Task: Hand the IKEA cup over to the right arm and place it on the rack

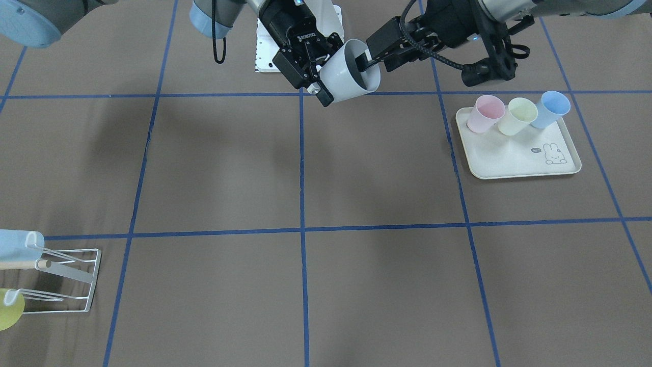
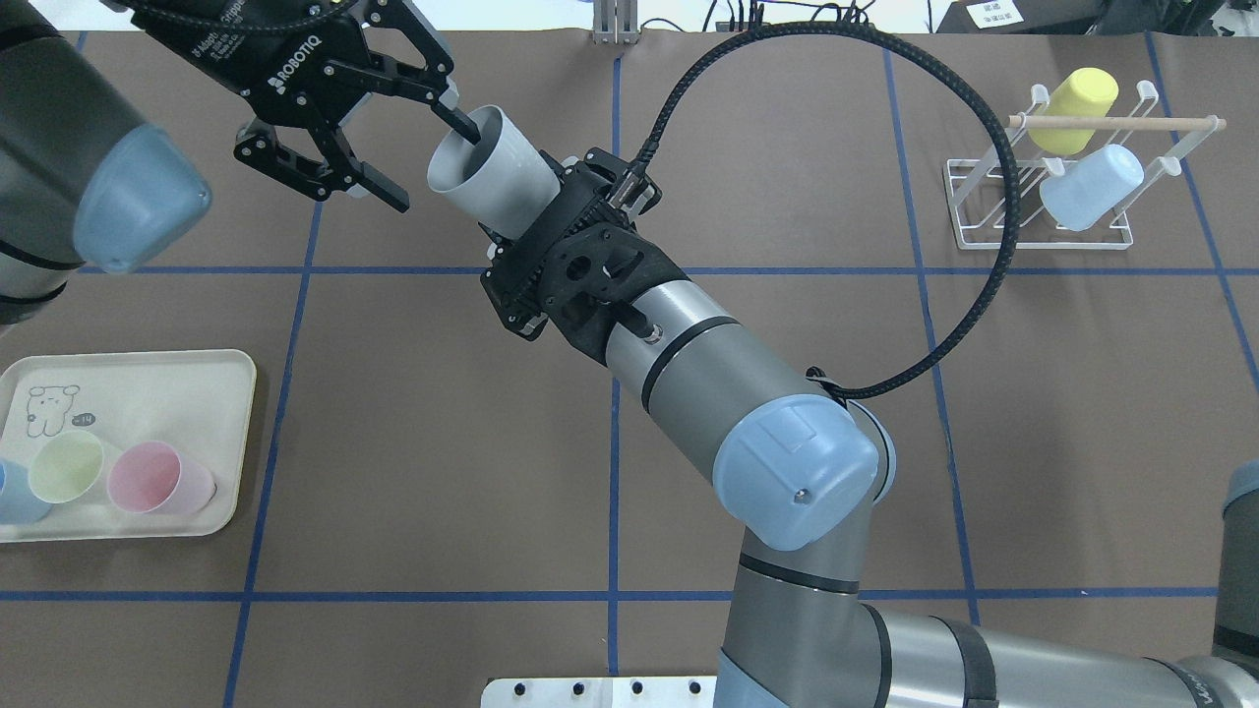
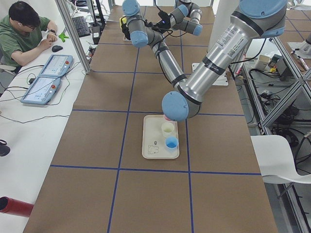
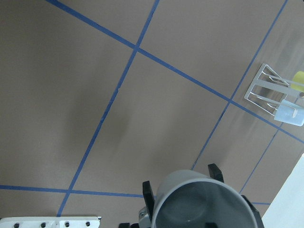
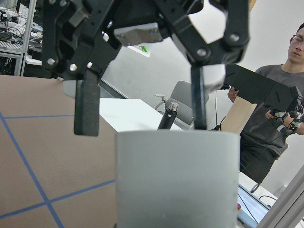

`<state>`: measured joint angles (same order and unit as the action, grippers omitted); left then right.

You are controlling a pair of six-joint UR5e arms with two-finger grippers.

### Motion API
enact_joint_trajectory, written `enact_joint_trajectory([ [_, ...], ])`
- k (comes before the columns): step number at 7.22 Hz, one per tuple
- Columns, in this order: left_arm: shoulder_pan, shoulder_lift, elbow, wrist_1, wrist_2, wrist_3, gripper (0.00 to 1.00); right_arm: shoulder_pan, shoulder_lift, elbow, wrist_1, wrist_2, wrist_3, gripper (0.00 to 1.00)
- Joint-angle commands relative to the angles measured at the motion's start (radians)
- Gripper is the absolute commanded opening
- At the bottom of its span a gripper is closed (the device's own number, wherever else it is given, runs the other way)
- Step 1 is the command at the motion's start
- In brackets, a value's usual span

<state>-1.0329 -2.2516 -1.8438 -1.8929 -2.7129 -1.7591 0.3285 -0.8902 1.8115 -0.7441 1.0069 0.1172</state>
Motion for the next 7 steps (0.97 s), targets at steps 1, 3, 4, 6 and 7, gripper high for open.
enact_joint_trajectory([
  [1, -0.044, -0.006, -0.003, 0.0, -0.01, 0.003, 1.0, -0.002, -0.001, 0.006, 0.005, 0.001, 0.002, 0.45],
  [3, -0.096, 0.007, -0.031, 0.005, -0.025, 0.079, 1.0, 0.015, -0.009, 0.005, -0.026, -0.001, 0.06, 0.4],
  [4, -0.13, 0.027, -0.034, 0.006, -0.019, 0.122, 1.0, 0.038, -0.007, 0.011, -0.114, 0.001, 0.137, 0.36],
  [6, -0.167, 0.101, -0.035, 0.009, 0.007, 0.312, 1.0, 0.072, -0.007, 0.017, -0.231, 0.006, 0.206, 0.34],
  [7, -0.171, 0.148, -0.035, 0.012, 0.051, 0.379, 1.0, 0.093, -0.007, 0.019, -0.294, 0.015, 0.211, 0.34],
])
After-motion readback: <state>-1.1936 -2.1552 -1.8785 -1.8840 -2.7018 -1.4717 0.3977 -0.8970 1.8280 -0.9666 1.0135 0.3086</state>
